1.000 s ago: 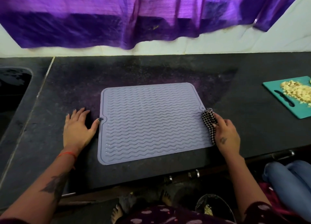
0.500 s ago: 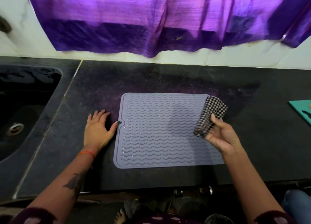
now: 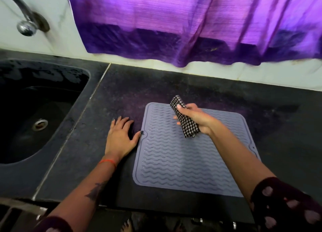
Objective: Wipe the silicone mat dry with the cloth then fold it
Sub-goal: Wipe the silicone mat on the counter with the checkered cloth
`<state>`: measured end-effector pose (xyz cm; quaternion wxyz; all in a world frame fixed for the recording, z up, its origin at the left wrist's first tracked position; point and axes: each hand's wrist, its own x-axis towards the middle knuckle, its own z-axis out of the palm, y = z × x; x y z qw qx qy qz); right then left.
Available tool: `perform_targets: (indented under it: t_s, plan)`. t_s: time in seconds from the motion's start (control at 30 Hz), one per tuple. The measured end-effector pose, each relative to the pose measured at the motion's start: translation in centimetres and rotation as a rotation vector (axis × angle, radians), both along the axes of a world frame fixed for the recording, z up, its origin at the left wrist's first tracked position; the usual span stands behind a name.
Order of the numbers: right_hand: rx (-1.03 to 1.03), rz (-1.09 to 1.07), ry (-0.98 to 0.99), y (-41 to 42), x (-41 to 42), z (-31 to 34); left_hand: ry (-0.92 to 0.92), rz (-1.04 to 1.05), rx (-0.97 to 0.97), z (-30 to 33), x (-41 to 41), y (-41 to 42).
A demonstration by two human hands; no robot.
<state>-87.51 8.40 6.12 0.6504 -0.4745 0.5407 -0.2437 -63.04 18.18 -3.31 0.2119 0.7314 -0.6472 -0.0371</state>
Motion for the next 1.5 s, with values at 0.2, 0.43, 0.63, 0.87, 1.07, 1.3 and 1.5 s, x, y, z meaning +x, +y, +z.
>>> perform_targets:
  t_s: [0.2, 0.43, 0.63, 0.87, 1.07, 1.3, 1.5]
  plan:
    - [-0.636, 0.320, 0.694, -2.7, 5.0, 0.5, 0.004, 0.001, -0.016, -0.1, 0.0, -0.1]
    - [-0.846, 0.615, 1.044, -2.2, 6.0, -6.6, 0.002, -0.002, -0.028, -0.4, 0.1, -0.3]
    - [-0.899, 0.588, 0.998, -3.3, 5.6, -6.6, -0.006, -0.004, -0.022, -0.4, 0.1, -0.4]
    - [-0.896, 0.529, 0.792, -3.9, 5.0, -5.5, 0.002, -0.003, -0.037, -0.3, 0.1, -0.3]
    - [-0.959, 0.590, 0.961, -0.7, 4.3, -6.9, 0.004, -0.002, -0.035, -0.3, 0.0, -0.3]
    - [-0.898, 0.517, 0.732, 0.3, 3.9, -6.4, -0.001, 0.000, -0.019, -0.3, 0.1, -0.3]
    - [-0.842, 0.581, 0.824, 0.8, 4.1, -6.3, -0.006, -0.008, -0.016, -0.2, 0.0, -0.3]
